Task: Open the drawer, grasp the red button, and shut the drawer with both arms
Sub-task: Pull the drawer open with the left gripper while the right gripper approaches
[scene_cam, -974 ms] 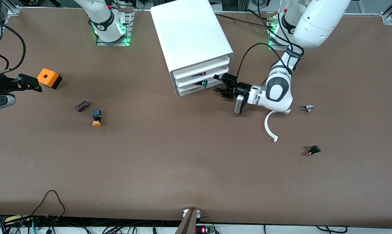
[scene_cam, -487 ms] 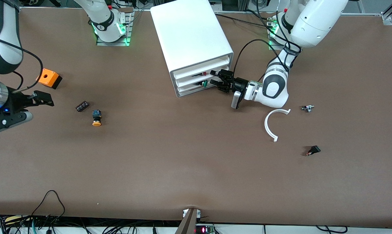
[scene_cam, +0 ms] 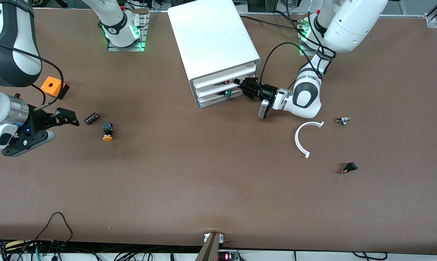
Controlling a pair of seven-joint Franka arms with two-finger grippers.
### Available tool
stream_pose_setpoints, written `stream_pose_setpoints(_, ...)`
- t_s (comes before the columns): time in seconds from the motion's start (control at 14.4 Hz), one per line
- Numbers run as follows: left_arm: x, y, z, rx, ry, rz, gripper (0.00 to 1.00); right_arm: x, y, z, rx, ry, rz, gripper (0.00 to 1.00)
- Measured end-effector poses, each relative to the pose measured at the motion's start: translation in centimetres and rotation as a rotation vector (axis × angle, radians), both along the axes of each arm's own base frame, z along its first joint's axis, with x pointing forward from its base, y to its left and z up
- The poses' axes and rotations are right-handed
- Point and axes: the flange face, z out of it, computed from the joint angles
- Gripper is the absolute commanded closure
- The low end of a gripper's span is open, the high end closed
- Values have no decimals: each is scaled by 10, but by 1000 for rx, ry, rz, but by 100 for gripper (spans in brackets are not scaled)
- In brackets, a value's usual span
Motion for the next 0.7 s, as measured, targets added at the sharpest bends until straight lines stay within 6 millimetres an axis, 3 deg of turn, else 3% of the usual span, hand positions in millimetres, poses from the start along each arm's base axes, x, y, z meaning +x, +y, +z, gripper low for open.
stream_pose_setpoints(0.42, 7, 7, 1, 7, 11, 20, 100, -1, 24, -15, 71, 51, 17, 0)
stream_pose_setpoints(0.7, 25, 15, 7, 24, 20, 51, 100, -4, 56, -20, 71, 65, 72, 0)
